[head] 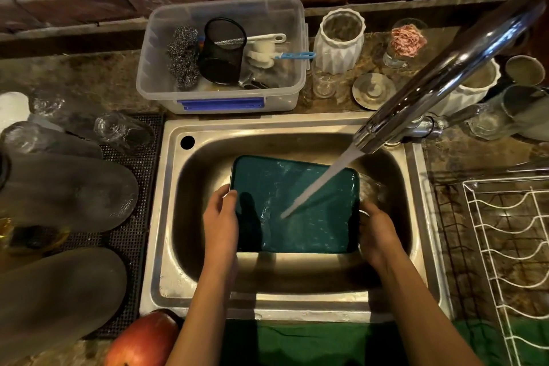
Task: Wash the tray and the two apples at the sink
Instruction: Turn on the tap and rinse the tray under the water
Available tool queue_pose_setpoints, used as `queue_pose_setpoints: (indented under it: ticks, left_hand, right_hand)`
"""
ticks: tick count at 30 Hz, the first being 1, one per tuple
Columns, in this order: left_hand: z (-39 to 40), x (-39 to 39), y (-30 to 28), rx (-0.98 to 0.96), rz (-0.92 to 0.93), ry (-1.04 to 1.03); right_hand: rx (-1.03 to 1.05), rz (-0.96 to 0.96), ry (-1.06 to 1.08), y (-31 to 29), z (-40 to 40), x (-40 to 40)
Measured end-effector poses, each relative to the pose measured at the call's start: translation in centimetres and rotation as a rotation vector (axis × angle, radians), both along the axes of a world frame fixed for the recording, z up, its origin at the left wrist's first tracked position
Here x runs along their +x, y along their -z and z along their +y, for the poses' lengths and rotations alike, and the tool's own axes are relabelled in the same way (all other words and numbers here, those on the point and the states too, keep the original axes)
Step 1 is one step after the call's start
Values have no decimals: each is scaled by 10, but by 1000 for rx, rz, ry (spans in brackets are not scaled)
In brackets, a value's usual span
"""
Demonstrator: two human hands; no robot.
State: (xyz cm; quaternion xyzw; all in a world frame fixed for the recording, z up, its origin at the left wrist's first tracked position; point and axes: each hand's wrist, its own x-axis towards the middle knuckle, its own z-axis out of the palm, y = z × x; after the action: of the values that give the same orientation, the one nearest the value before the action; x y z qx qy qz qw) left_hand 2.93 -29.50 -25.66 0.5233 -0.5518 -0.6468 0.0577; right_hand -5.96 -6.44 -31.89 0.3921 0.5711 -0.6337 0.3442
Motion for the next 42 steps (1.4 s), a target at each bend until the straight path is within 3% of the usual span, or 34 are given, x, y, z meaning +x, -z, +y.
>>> queue_pose_setpoints:
  ticks: [7,18,25,33,42]
  left_hand:
    - [-3,11,16,56,-5,-114]
    - [17,12,46,327,-212,-139]
    - [15,9,46,210,-233,-20]
    - [4,6,26,73,-59,-15]
    - [-14,18,46,17,11,-30]
  right_hand:
    - [-30,188,57,-16,-1,-5]
    - [168,331,-262,-53,-10,-37]
    - [239,212,-245,-40,-4,-42]
    - [159,29,-134,-5,2,-9]
    - [14,43,19,-7,0,14]
